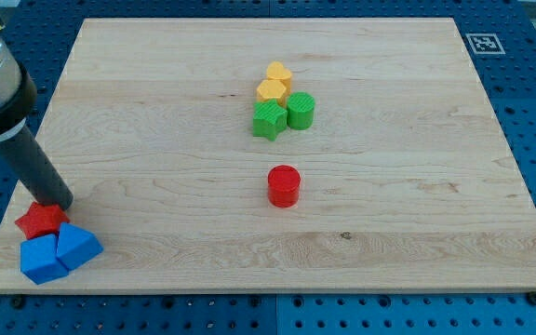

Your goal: Push the red circle into the blue triangle

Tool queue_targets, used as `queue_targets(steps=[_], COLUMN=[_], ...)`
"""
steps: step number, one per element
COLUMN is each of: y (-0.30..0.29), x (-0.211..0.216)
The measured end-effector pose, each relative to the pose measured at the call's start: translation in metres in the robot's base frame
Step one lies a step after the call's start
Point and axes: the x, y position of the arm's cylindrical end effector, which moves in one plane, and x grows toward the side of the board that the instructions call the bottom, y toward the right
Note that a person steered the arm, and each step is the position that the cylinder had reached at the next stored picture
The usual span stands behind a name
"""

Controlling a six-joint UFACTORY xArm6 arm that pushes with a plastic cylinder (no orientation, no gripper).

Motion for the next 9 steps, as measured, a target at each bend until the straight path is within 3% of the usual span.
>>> queue_targets(steps=[2, 6, 7, 8, 9], y=[0.007, 0.220, 0.280, 0.299, 0.276], x=[-0.028, -0.063, -0.063, -0.047, -0.013])
